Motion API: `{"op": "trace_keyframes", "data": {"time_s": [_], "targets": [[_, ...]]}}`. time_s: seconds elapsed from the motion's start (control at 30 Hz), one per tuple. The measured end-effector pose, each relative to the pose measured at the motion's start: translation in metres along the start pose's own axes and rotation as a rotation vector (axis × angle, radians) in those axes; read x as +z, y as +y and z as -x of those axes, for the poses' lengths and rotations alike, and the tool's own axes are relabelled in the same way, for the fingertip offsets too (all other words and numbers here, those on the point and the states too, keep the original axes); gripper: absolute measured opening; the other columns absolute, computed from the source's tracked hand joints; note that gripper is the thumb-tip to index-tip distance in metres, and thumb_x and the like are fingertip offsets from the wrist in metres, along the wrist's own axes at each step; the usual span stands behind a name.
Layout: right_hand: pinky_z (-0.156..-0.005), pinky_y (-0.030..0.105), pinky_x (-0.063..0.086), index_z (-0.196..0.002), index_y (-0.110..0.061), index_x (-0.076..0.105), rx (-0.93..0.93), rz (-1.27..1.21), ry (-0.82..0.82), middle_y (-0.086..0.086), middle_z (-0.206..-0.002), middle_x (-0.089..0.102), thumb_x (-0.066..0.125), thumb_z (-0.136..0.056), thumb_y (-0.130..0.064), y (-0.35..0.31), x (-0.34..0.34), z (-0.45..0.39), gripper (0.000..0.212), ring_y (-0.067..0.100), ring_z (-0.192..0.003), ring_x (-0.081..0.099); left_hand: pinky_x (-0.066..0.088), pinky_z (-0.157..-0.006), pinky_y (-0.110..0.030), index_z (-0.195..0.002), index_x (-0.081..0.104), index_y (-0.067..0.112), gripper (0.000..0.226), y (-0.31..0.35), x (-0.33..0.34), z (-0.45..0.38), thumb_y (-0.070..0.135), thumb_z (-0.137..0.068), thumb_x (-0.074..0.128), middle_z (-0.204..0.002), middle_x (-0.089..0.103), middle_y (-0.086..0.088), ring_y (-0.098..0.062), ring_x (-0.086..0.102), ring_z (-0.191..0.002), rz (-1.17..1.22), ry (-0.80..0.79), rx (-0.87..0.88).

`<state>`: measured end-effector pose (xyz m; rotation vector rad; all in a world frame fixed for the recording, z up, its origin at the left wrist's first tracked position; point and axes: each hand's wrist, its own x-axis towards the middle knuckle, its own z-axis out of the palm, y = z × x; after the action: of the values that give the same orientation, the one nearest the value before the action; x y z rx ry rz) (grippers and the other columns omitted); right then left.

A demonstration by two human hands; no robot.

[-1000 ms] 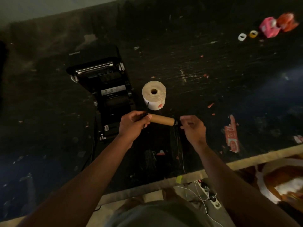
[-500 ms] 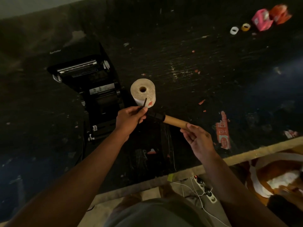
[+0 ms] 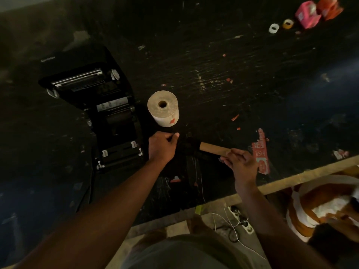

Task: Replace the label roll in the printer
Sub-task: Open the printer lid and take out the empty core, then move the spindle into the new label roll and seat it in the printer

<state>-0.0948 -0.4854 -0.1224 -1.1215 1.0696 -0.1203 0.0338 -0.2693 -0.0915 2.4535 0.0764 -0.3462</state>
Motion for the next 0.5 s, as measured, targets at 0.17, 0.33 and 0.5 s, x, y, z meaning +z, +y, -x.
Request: {"op": "trace_keyframes", "data": {"time_s": [0.17, 0.33, 0.5], "targets": [[-0.086, 0.041, 0.063, -0.106, -0.01, 0.069, -0.096, 0.192, -0.081, 0.01, -0.1, 0.081, 0.081, -0.087, -0.008, 0.02, 0.019, 0.002, 0.023, 0.024, -0.093, 0.08, 0.057, -0.094, -0.034, -0.124, 0.076, 0.022, 0.031, -0.001, 0.008, -0.007, 0.038, -0.099, 0.066, -0.125, 0.076, 0.0, -0.018, 0.07, -0.113, -0.094, -0.043, -0.025], [-0.068, 0.013, 0.059, -0.106, -0.018, 0.072, -0.337, 0.518, -0.06, -0.013, -0.096, 0.076, 0.085, -0.084, -0.02, 0.027, 0.033, -0.001, 0.026, -0.007, -0.083, 0.072, 0.057, -0.087, -0.035, -0.126, 0.072, 0.029, 0.035, 0.006, -0.004, 0.001, 0.043, -0.093, 0.069, -0.13, 0.065, 0.001, -0.019, 0.06, -0.122, -0.18, 0.045, 0.18], [-0.062, 0.0, 0.047, -0.104, -0.023, 0.072, -0.411, 0.663, -0.12, -0.018, -0.093, 0.07, 0.085, -0.084, -0.021, 0.022, 0.049, -0.001, 0.025, -0.02, -0.081, 0.064, 0.054, -0.085, -0.034, -0.121, 0.065, 0.027, 0.045, 0.016, -0.034, -0.014, 0.047, -0.082, 0.075, -0.132, 0.052, -0.004, -0.023, 0.052, -0.122, -0.217, 0.283, 0.312]]}}
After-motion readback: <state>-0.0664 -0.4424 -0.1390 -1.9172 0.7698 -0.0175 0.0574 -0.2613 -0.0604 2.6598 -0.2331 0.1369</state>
